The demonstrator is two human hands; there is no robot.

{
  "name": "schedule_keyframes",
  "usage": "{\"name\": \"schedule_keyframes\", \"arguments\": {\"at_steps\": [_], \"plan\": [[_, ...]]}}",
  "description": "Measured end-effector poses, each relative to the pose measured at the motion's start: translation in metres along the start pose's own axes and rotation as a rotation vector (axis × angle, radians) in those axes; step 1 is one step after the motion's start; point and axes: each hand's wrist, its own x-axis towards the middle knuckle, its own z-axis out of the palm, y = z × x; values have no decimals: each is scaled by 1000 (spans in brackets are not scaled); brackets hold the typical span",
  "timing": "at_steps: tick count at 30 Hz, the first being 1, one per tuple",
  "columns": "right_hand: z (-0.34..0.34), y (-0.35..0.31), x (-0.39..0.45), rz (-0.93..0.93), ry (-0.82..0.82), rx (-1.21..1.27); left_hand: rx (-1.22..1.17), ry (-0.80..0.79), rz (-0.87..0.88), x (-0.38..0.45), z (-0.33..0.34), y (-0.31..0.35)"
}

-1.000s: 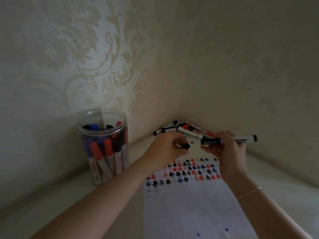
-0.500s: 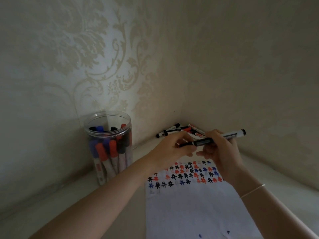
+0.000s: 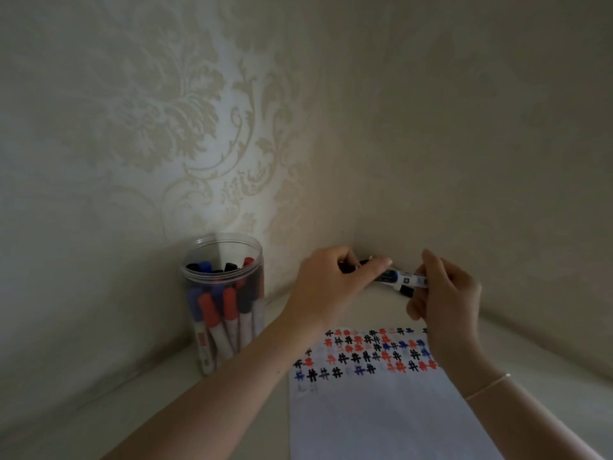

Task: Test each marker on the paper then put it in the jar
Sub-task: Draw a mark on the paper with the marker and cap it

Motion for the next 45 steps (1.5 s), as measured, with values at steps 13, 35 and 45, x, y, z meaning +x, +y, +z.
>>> {"name": "schedule_keyframes", "arguments": {"at_steps": [13, 35, 45], "plan": [[34, -33, -30, 17, -76, 229, 8, 129, 4, -1, -37, 15], [58, 116, 70, -619, -859, -1881, 818, 214, -120, 21, -162, 62], [78, 48, 52, -874, -496, -1040, 921, 19, -197, 32, -149, 40]]}}
